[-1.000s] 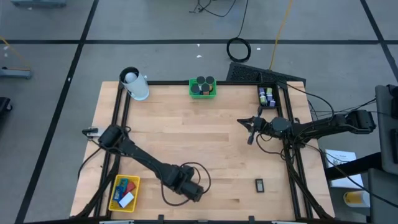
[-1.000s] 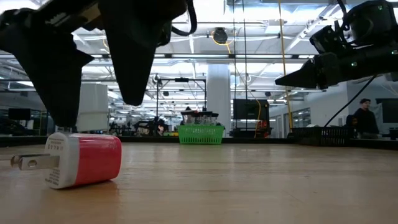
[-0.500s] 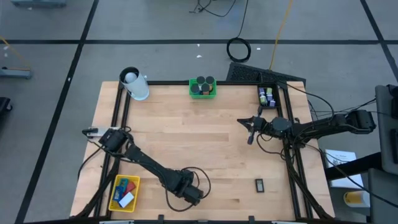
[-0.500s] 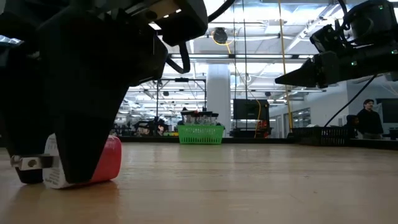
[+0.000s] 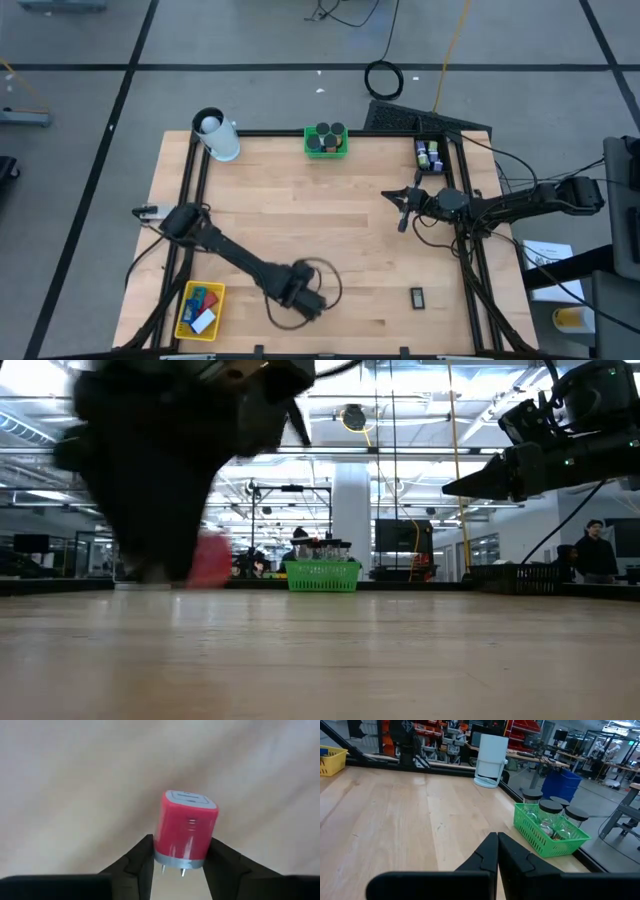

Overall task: Pick & Place Office items
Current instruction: Put the red adapter into the black bin

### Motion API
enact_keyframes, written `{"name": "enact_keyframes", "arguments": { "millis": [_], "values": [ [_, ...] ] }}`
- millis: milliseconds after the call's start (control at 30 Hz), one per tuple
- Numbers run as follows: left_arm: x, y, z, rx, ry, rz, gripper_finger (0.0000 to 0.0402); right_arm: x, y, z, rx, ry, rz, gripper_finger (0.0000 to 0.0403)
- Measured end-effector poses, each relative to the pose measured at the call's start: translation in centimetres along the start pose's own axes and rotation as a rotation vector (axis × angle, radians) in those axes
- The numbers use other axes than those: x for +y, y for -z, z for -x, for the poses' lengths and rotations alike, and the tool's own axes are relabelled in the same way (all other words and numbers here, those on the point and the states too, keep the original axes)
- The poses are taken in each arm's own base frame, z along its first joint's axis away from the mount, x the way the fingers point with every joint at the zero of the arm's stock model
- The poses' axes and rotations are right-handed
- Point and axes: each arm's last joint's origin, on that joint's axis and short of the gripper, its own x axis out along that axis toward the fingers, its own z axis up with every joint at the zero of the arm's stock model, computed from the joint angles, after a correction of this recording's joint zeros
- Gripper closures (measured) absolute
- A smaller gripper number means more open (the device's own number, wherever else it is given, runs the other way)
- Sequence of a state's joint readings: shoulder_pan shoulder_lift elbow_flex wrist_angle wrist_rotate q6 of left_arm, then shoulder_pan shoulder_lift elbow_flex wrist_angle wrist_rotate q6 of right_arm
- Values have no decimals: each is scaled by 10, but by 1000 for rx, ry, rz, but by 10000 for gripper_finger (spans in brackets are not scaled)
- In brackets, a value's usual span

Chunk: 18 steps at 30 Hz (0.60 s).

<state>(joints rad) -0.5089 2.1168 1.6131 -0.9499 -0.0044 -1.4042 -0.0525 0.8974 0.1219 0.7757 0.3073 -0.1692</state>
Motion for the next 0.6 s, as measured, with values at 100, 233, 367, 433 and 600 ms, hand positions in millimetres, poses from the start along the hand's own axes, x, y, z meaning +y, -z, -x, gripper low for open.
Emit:
{"name": "enact_keyframes", "arguments": {
  "millis": [100, 233, 367, 433, 600],
  "values": [
    [11, -22, 18, -149, -52, -103, 258, 0, 0, 0, 1, 0, -9, 403],
    [21, -63, 23, -292, -133, -341, 258, 0, 1, 0, 6, -1, -34, 403],
    [31, -112, 13, -502, -209, -546, 258, 0, 2, 0, 23, -3, -79, 403],
    [37, -137, 2, -575, -176, -621, 258, 1, 3, 0, 32, -11, -106, 403],
    [60, -181, -28, -707, 152, -753, 258, 4, 8, 0, 76, -88, -190, 403]
  ]
}}
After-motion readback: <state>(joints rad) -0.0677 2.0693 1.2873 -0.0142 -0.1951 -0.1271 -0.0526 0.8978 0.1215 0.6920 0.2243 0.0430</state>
